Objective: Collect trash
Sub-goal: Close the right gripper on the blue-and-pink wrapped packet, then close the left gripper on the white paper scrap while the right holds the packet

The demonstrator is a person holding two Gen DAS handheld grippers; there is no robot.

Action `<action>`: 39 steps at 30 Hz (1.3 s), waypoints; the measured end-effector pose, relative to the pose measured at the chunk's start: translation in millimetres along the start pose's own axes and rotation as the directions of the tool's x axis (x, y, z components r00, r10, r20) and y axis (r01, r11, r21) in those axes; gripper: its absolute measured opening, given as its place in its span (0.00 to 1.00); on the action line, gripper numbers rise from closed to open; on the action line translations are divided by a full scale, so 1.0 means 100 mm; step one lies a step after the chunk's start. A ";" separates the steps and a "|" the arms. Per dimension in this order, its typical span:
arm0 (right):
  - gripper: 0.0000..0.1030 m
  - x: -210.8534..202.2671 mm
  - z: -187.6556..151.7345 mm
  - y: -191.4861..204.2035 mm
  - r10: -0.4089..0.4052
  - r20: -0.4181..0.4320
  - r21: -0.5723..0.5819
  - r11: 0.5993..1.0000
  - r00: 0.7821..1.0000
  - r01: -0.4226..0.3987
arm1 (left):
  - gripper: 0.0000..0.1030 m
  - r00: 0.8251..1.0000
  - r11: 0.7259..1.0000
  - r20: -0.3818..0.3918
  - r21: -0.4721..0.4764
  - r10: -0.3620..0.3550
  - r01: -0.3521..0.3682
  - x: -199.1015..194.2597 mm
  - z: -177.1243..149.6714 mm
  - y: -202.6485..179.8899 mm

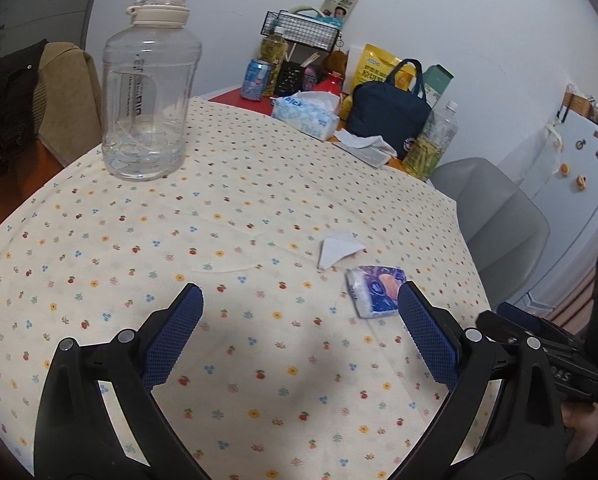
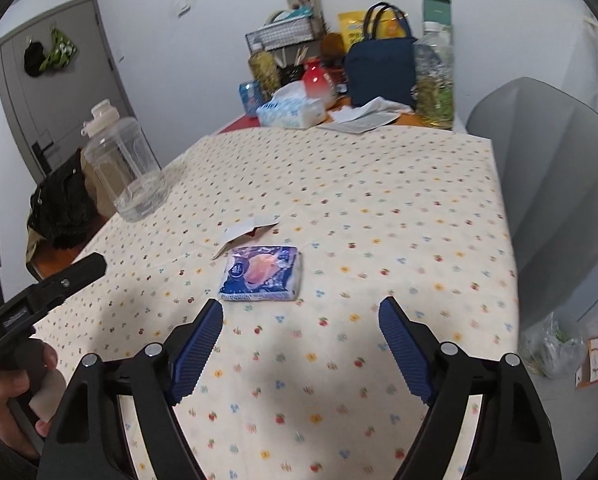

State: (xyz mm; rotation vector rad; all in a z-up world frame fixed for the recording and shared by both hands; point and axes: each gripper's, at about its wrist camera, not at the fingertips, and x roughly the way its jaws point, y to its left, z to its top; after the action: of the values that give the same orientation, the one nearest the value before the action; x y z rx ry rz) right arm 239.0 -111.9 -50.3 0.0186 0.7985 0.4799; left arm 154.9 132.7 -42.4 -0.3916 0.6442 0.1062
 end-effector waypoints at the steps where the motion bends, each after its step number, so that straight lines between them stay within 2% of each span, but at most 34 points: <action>1: 0.75 0.06 0.02 0.03 -0.002 -0.010 -0.006 1.000 1.000 0.002 | 0.94 1.000 1.000 0.000 -0.008 0.006 -0.006 0.01 0.00 0.04; 7: 0.70 0.49 0.16 0.15 -0.002 -0.081 0.004 1.000 0.997 0.002 | 0.94 1.000 0.999 -0.006 -0.038 0.030 -0.030 0.08 0.05 0.26; 15: 0.69 0.90 0.22 0.28 -0.013 -0.153 0.033 0.999 0.988 0.018 | 0.94 0.999 0.997 -0.023 -0.057 0.044 -0.046 0.19 0.10 0.39; 18: 0.63 1.04 0.21 0.38 -0.053 -0.169 -0.020 0.999 0.984 0.050 | 0.94 0.998 0.997 -0.026 -0.055 0.049 -0.050 0.21 0.14 0.40; 19: 0.55 1.09 0.20 0.41 -0.050 -0.188 -0.032 0.998 0.981 0.044 | 0.94 0.998 0.997 -0.029 -0.048 0.052 -0.054 0.21 0.16 0.40; 20: 0.54 1.12 0.18 0.43 -0.050 -0.194 -0.038 0.998 0.980 0.043 | 0.94 0.998 0.998 -0.028 -0.031 0.058 -0.059 0.21 0.19 0.38; 22: 0.50 1.13 0.19 0.44 -0.053 -0.183 -0.047 0.998 0.982 0.045 | 0.94 0.997 0.998 -0.031 0.004 0.065 -0.065 0.22 0.25 0.34; 24: 0.40 1.12 0.20 0.40 -0.038 -0.180 -0.033 0.999 0.983 0.032 | 0.94 0.995 0.995 -0.043 0.056 0.089 -0.087 0.26 0.31 0.29; 25: 0.30 1.10 0.21 0.38 -0.031 -0.176 -0.023 0.999 0.984 0.027 | 0.94 0.994 0.993 -0.050 0.076 0.097 -0.093 0.29 0.34 0.27; 26: 0.27 1.08 0.22 0.35 -0.015 -0.172 -0.011 1.000 0.985 0.013 | 0.94 0.994 0.993 -0.055 0.080 0.092 -0.087 0.30 0.36 0.26; 31: 0.21 0.94 0.21 0.29 0.011 -0.139 0.000 1.000 0.990 -0.011 | 0.91 0.994 0.992 -0.084 0.110 0.076 -0.067 0.44 0.45 0.13; 35: 0.21 0.74 0.20 0.18 0.014 -0.091 0.020 1.000 0.996 -0.012 | 0.84 0.991 0.991 -0.117 0.125 0.063 -0.049 0.60 0.47 -0.03; 39: 0.21 0.53 0.21 -0.02 0.005 -0.051 0.056 0.998 0.999 -0.002 | 0.81 0.988 0.988 -0.146 0.152 0.058 -0.036 0.77 0.46 -0.24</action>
State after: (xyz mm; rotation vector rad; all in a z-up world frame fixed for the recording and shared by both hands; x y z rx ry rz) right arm 286.0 -87.7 -71.8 0.0596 0.8625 0.4629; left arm 247.2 126.2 -47.6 -0.2409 0.8054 0.0734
